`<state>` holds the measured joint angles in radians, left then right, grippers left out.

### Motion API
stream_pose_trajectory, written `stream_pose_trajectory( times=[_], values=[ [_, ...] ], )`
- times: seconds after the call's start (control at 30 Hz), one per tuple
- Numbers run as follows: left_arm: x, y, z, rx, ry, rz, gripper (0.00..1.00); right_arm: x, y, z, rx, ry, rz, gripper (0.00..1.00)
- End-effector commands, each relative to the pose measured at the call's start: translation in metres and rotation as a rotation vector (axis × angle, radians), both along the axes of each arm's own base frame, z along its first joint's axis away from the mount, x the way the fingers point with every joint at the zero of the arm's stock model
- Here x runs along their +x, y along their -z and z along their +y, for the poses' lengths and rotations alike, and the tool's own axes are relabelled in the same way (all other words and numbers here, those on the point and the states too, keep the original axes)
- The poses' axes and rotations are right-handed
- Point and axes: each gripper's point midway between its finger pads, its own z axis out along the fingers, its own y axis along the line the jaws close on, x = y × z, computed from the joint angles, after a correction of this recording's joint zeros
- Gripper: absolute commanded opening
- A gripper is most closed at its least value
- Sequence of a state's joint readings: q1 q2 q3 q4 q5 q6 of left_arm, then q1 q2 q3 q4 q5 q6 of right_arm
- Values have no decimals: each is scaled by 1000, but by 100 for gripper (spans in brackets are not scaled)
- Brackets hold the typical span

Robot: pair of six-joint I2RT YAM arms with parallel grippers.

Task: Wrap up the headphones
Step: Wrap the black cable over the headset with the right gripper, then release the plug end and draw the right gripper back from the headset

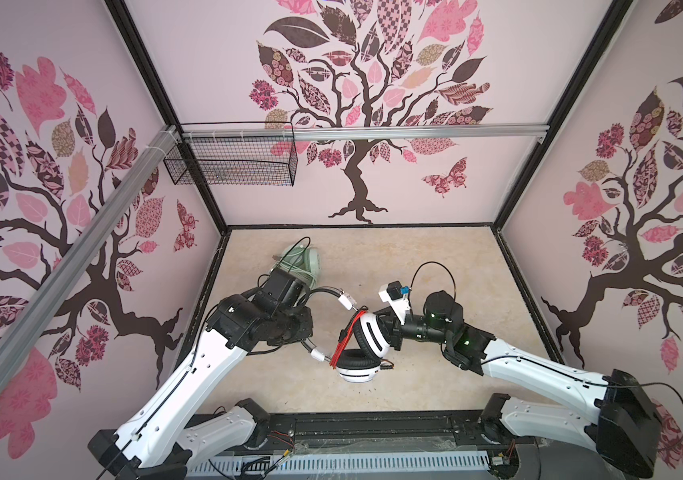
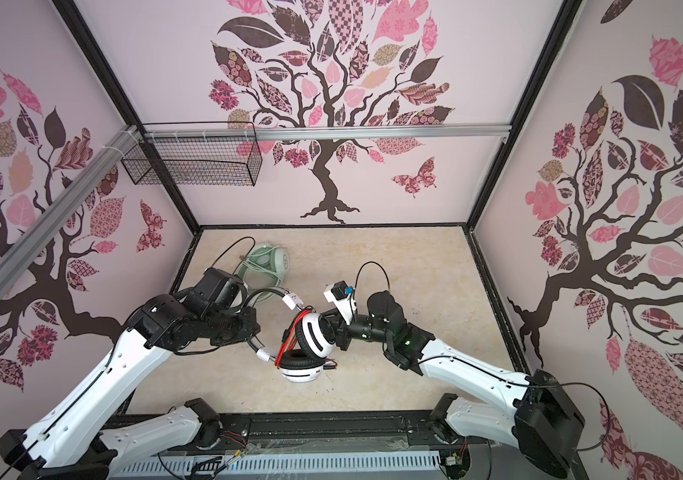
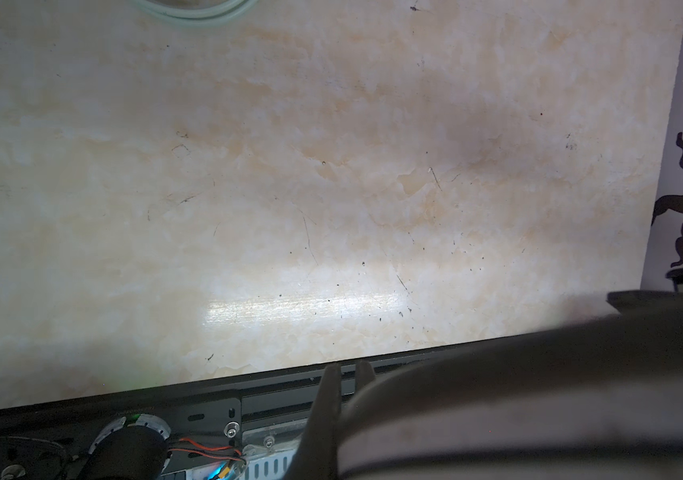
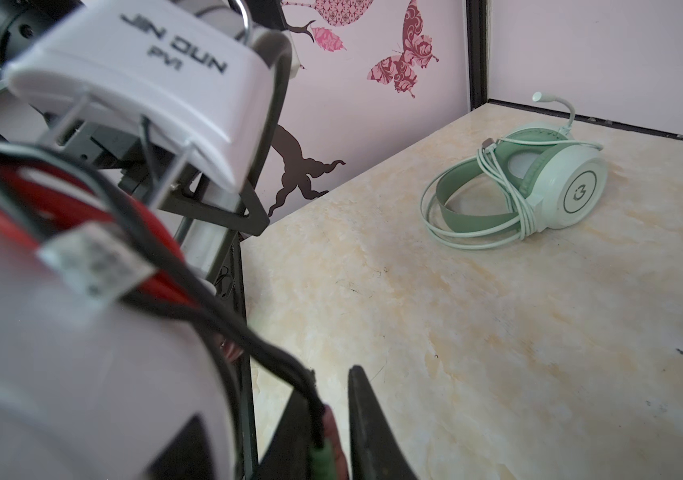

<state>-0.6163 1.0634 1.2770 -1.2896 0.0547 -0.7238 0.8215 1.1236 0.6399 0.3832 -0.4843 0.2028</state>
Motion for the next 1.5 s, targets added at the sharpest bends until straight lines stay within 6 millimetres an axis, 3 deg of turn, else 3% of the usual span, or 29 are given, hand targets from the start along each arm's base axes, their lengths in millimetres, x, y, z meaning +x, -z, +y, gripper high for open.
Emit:
stream_pose_trajectory(
  times=[0.0,0.13,0.23,0.4,0.47,0.63,0.83,1.03,1.2,1.47],
  values=[
    [19,-39,-34,-214,-13,-92,0,-9,-12,-1,37,-28,-7,33],
    [20,-40,-36,-220,-13,-88,0,-6,-6,-12,9,33,-27,47],
    [22,-43,-37,-228,-18,-93,0,-4,-2,-19,-13,69,-40,52],
    [24,-43,-33,-207,-38,-96,0,2,14,-37,-67,169,-23,70],
    [25,-41,-29,-186,-52,-93,0,10,28,-50,-104,252,22,82],
    [24,-27,-17,-113,-105,-54,0,26,64,-90,-117,404,222,88],
    [22,-12,1,-45,-209,-18,0,16,83,-124,-128,511,297,99],
    [24,6,15,15,-314,3,0,18,117,-180,-208,808,391,100],
    [25,28,19,65,-391,69,0,13,125,-196,-163,919,501,100],
    [43,59,-4,40,-411,134,0,14,139,-217,-102,1019,484,100]
  ],
)
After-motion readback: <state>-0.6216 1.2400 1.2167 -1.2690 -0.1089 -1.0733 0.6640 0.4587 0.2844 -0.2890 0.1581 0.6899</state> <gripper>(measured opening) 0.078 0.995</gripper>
